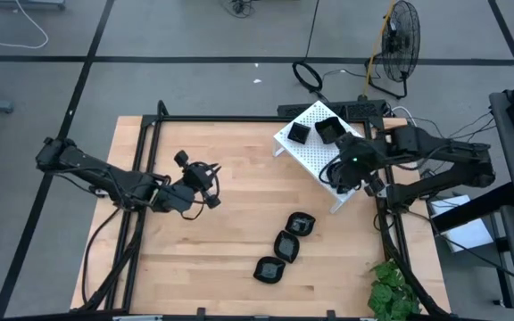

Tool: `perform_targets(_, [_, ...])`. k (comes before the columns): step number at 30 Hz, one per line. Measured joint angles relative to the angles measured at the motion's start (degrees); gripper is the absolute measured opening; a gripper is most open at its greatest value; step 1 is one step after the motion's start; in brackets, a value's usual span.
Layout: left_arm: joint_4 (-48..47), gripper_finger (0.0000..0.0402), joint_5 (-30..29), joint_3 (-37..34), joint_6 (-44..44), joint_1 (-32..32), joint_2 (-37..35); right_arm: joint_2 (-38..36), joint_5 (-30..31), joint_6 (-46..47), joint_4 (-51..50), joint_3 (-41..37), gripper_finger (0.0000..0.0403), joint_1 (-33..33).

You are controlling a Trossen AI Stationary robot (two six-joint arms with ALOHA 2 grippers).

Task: Pick & Place Mini shaped plates
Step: Stack the black leaf shaped plate on top of the other black leaf shaped plate on the shelf, then stack the black leaf shaped plate on top of the other black leaf shaped plates on the shelf

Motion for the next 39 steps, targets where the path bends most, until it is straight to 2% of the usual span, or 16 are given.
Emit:
perform_targets(8, [3.04, 0.0047, -0.16, 0.0, 0.12, 0.0, 0.0, 0.6, 8.68, -3.47, 2.33, -3.37, 0.0, -0.5])
perform_targets(14, [4.01, 0.0047, -0.22, 0.0, 2.91, 0.04, 0.0, 0.58, 8.73, -3.41, 5.47, -3.37, 0.0, -0.45])
perform_targets(23, [4.06, 0.0047, -0.59, 0.0, 3.52, 0.06, 0.02, 0.62, 8.66, -3.98, 2.58, -3.37, 0.0006, -0.37])
perform_targets(28, [4.04, 0.0047, -0.6, 0.0, 3.69, 0.06, 0.02, 0.97, 8.8, -0.39, 2.85, -3.37, 0.001, -0.32])
perform_targets(31, [4.08, 0.0047, -0.62, 0.0, 5.13, 0.06, 0.02, 0.95, 8.88, 1.92, 2.68, -3.37, 0.003, -0.14])
perform_targets(35, [4.65, 0.0047, -1.16, 0.0, 6.73, 0.06, 0.04, 0.9, 9.84, 2.71, 2.09, -3.37, 0.0078, 1.18])
perform_targets(39, [5.86, 0.0047, -1.73, 0.0, 7.28, 0.07, 0.04, 0.2, 16.43, 2.94, 2.23, -3.39, 0.0122, 3.75])
